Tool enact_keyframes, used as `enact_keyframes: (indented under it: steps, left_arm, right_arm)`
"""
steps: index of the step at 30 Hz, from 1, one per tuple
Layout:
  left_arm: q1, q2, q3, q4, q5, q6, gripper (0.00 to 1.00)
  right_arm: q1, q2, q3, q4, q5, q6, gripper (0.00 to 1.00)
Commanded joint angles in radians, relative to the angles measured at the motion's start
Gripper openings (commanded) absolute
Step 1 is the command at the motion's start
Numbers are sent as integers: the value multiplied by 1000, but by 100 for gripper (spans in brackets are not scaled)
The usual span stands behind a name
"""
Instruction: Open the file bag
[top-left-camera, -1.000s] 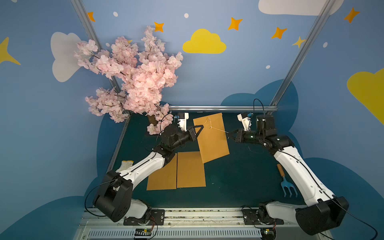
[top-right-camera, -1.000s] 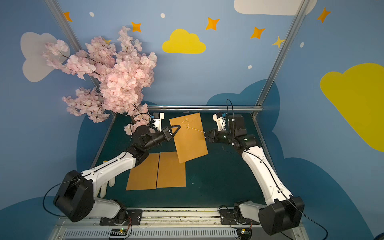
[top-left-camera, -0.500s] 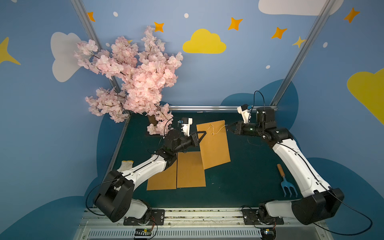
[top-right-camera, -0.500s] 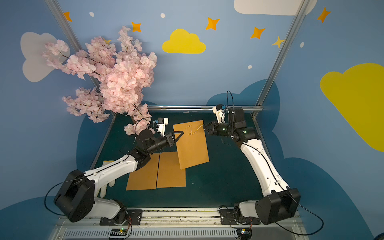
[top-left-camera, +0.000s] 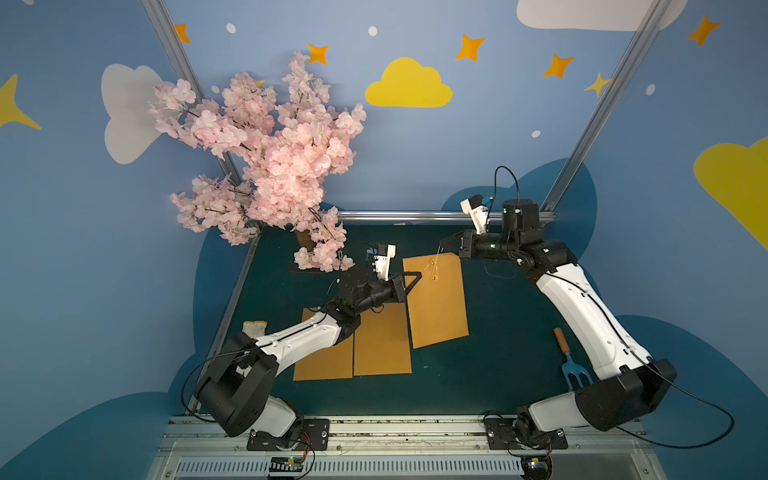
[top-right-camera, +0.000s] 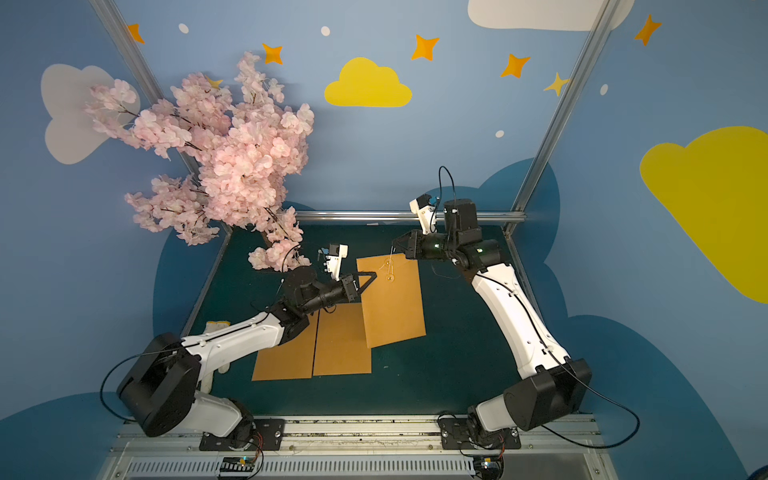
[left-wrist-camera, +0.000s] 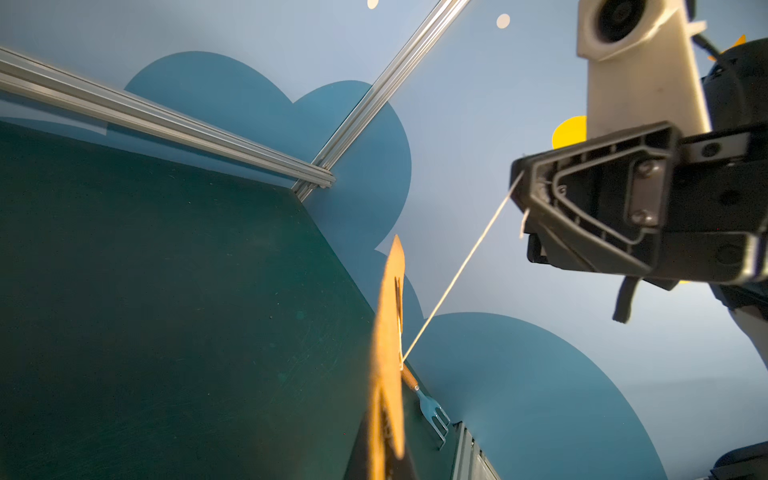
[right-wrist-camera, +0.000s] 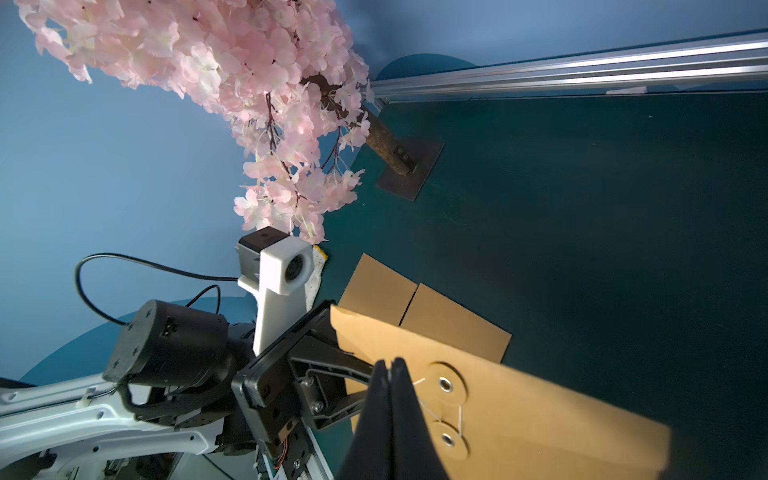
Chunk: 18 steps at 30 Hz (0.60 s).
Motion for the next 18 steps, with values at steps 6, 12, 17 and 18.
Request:
enact_keyframes:
  steps: [6, 12, 17, 18]
  left_arm:
    - [5, 48, 57, 23, -23, -6, 3]
    - [30, 70, 104, 40, -28, -21, 2]
    - [62, 87, 135, 68, -28, -62, 3]
    - [67, 90, 140, 71, -30, -70, 3]
  right_arm:
    - [92, 15, 3, 25, -48, -3, 0]
    - [126, -25, -57, 32, -34, 0, 0]
    - [148, -63, -139, 62, -23, 22, 0]
    - [151, -73, -160, 75, -22, 28, 0]
